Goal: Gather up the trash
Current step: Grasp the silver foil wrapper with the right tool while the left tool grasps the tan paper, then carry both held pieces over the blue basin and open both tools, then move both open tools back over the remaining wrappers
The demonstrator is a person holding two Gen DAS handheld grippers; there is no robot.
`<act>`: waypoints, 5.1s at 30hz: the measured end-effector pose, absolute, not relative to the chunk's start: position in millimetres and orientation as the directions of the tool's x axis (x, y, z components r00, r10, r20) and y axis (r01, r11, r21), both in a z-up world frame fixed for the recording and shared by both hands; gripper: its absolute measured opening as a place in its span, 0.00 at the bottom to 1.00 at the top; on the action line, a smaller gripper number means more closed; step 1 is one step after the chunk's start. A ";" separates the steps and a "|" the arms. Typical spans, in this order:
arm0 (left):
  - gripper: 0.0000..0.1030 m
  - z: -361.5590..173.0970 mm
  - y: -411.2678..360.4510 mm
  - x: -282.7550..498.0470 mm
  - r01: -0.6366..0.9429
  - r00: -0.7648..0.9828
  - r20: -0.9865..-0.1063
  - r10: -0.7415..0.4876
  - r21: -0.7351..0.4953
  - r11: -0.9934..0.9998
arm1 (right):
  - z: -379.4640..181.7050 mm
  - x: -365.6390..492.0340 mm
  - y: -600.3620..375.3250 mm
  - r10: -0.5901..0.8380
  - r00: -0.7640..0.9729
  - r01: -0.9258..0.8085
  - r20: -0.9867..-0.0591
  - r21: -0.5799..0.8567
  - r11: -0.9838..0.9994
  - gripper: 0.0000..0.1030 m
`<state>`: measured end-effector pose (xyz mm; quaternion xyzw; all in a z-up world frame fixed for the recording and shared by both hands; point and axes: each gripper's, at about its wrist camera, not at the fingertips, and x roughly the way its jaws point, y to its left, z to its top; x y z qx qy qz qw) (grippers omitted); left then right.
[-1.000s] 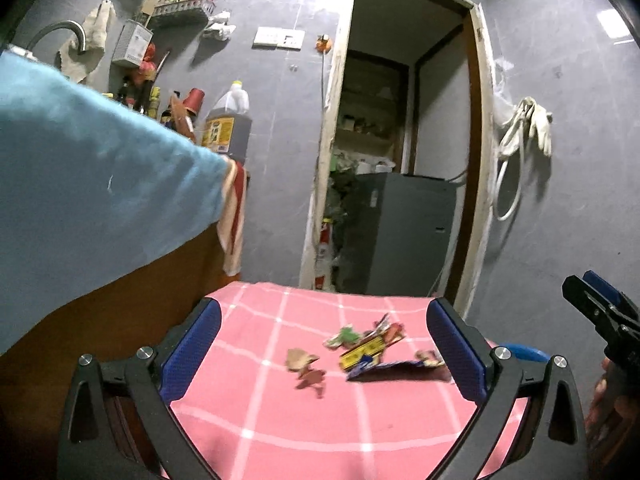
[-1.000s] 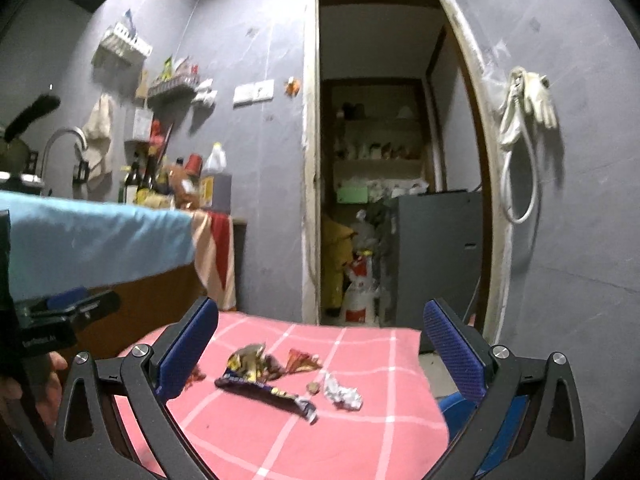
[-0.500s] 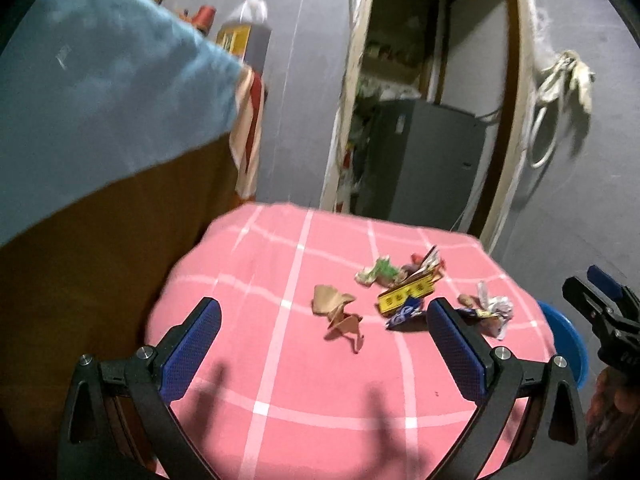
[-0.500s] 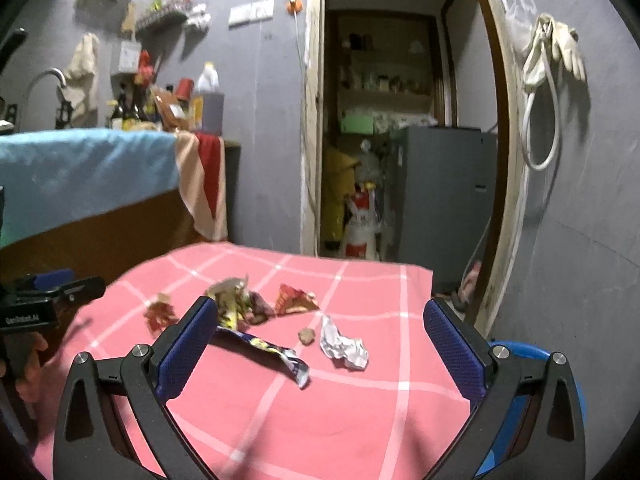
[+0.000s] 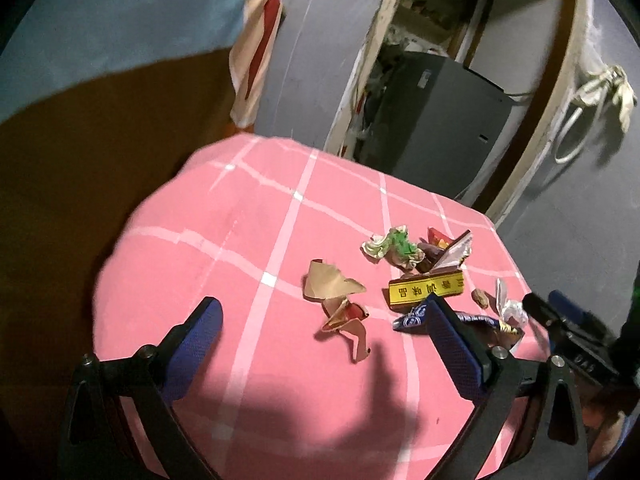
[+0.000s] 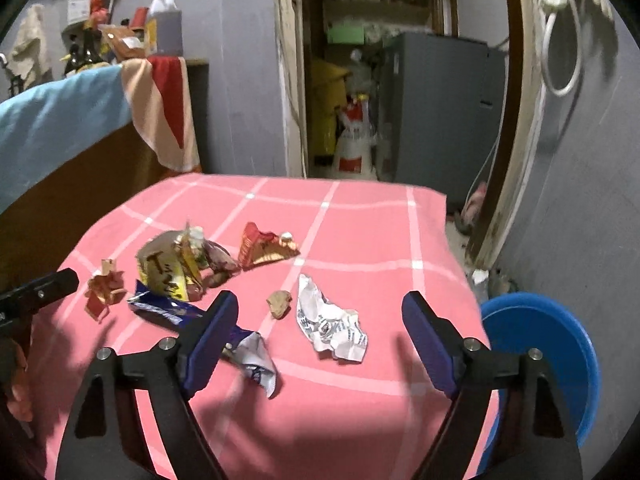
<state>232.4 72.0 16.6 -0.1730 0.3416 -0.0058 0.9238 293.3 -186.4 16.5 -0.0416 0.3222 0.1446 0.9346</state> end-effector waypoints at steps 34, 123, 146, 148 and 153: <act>0.17 31.9 39.6 217.0 -0.046 0.804 -0.573 -0.160 -0.328 0.944 | 9.4 279.2 -204.4 0.364 0.735 -0.366 -0.573 0.117 0.923 0.18; 0.82 99.3 -131.4 216.4 0.385 0.840 -0.278 -0.466 -0.302 0.872 | 80.5 169.2 -348.3 0.045 0.983 -0.028 -0.178 0.097 0.995 0.89; 0.98 97.3 -11.3 141.2 0.127 0.982 -0.119 -0.149 -0.176 0.976 | 96.6 140.9 -260.8 0.216 0.976 -0.216 -0.008 0.053 0.975 1.00; 0.98 92.9 -3.2 138.9 0.109 0.984 -0.125 -0.131 -0.170 0.979 | 94.4 140.5 -255.8 0.229 0.973 -0.228 -0.008 0.051 0.972 1.00; 0.98 83.1 12.1 139.8 0.078 0.983 -0.152 -0.101 -0.150 0.986 | 88.6 146.4 -238.8 0.262 0.964 -0.261 -0.031 0.036 0.965 1.00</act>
